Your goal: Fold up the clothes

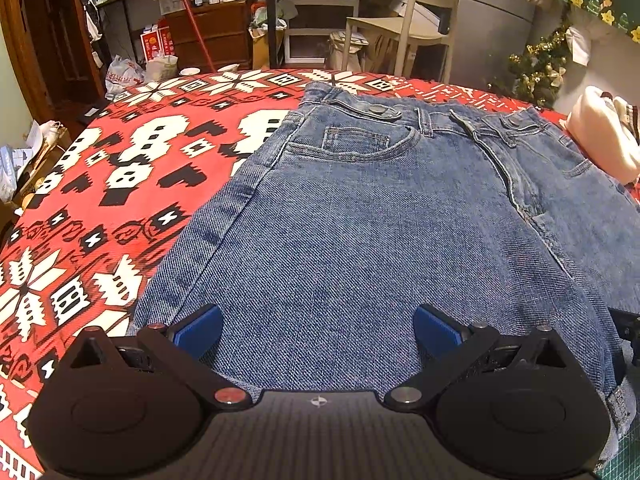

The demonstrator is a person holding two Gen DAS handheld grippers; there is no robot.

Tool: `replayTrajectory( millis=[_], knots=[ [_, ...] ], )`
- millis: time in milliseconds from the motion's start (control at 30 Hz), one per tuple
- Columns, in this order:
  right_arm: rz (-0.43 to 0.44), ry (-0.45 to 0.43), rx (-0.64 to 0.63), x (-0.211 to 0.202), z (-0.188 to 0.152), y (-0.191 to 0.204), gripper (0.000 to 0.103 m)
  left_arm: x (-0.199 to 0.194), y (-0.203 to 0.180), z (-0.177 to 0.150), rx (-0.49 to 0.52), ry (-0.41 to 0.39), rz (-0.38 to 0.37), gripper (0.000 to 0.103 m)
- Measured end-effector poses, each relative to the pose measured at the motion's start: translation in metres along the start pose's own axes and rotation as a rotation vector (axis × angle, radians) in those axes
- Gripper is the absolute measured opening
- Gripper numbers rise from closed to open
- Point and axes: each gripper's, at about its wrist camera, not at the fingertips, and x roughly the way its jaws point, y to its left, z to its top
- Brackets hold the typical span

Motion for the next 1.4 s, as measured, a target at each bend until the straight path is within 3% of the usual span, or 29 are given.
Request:
replayTrajectory(
  millis=[467, 567, 733, 867, 1133, 1400],
  knots=[
    [0.023, 0.053, -0.031, 0.001, 0.006, -0.004, 0.102, -0.004, -0.001, 0.003, -0.023, 0.033, 0.024, 0.103],
    [0.042, 0.017, -0.007, -0.008, 0.010, -0.008, 0.102, -0.012, 0.001, 0.008, -0.023, 0.000, 0.013, 0.090],
    [0.068, -0.122, 0.069, -0.035, 0.024, -0.026, 0.102, -0.029, 0.011, 0.022, -0.051, -0.115, -0.060, 0.090],
    [0.061, -0.190, 0.098, -0.035, 0.041, -0.044, 0.101, -0.020, 0.019, 0.041, -0.022, -0.157, -0.052, 0.089],
    [0.058, -0.209, 0.173, 0.006, 0.077, -0.086, 0.078, 0.031, 0.054, 0.073, -0.095, -0.130, -0.084, 0.080],
    [0.040, -0.195, 0.021, 0.063, 0.116, -0.088, 0.060, 0.060, 0.050, 0.092, -0.059, -0.124, -0.135, 0.080]
  ],
)
